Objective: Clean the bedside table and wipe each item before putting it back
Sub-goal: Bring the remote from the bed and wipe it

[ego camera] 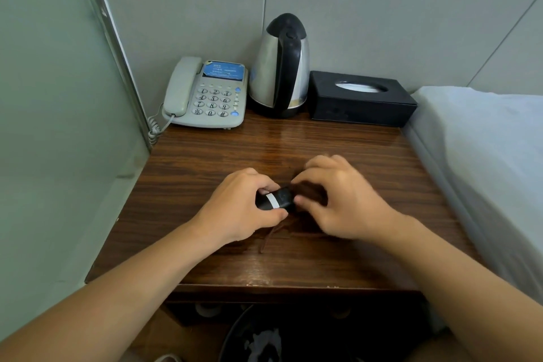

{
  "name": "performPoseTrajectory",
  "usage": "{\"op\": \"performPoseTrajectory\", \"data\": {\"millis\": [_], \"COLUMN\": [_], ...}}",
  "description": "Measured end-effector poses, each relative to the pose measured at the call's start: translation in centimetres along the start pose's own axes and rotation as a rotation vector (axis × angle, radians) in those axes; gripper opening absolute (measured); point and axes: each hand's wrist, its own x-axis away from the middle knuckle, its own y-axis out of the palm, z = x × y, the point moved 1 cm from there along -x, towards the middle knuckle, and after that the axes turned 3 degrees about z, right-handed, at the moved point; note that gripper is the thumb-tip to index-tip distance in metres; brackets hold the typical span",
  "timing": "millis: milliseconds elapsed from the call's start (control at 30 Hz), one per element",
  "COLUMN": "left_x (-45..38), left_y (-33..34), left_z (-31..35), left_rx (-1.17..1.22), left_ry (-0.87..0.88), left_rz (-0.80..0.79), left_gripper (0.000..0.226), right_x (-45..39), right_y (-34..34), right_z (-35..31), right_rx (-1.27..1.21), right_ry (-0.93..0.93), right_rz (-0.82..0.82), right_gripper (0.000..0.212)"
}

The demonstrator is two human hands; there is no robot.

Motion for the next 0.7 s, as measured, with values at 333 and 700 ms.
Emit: {"op": "performPoseTrajectory", "data": {"millis": [333,700], "left_x": [0.2,0.9], "left_y": [0.0,-0.6], "left_z": [0.0,0.8], "left_rx": [-0.003,-0.154], "left_ry": [0.009,0.035], "left_rz": [-0.006,0.015], "left_gripper": [0.041,0.053], "right_x": [0.8,2.8], "right_y": [0.1,0.4], "right_z": [-0.2,-0.5], "right_rx": [-0.006,-0.071], "right_ry": [-0.006,0.117], "right_rz": [-0.038,0.075], "right_gripper": [0.039,0.04]}}
